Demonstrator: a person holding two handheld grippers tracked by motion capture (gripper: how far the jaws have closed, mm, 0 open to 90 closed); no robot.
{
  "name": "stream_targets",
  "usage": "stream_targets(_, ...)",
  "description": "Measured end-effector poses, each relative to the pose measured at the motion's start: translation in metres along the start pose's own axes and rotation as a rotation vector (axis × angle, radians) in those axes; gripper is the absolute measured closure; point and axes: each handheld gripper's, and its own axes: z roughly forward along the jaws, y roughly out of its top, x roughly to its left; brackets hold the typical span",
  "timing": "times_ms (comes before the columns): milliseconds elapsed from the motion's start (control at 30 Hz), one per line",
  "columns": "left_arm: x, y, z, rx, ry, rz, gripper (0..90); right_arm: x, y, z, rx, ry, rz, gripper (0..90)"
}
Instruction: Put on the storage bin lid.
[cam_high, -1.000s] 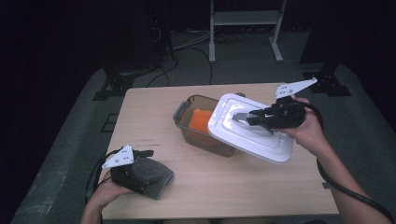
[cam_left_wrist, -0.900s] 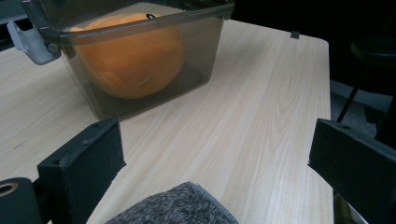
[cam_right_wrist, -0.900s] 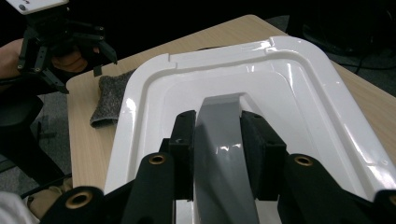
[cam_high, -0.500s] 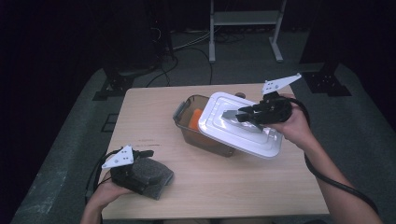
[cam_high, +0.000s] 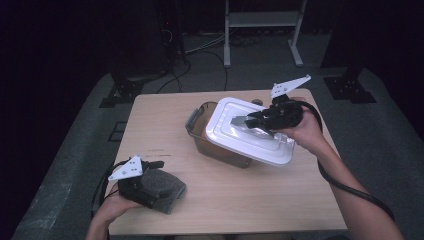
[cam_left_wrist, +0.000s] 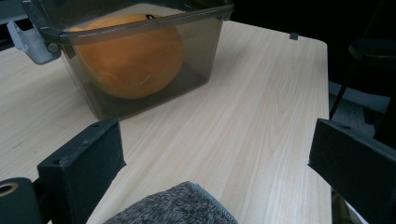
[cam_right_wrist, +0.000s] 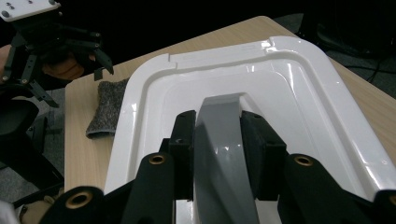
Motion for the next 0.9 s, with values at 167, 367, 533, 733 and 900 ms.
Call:
stream_targets(167, 0.0, 0.0, 0.0, 0.001, -0.001, 0.003, 2.5, -0.002, 0.004, 0.005, 0.0, 0.007, -0.003, 66.0)
stream_targets(367, 0.0, 0.0, -0.001, -0.004, 0.0, 0.004, 2.6, -0.004, 0.006, 0.01, 0.0, 0.01, -0.001, 66.0)
stream_targets(533, -0.001, 0.0, 0.0, -0.002, -0.005, 0.003, 2.6, -0.007, 0.008, 0.017, 0.007, 0.018, -0.001, 66.0)
stream_targets(733, 0.0, 0.0, -0.001, 0.0, -0.004, 0.005, 2.5, -0.009, 0.011, 0.025, 0.013, 0.024, -0.003, 66.0)
stream_targets(900, 0.0, -0.001, -0.001, -0.002, -0.005, 0.002, 2.5, -0.011, 0.014, 0.031, 0.013, 0.03, -0.004, 66.0)
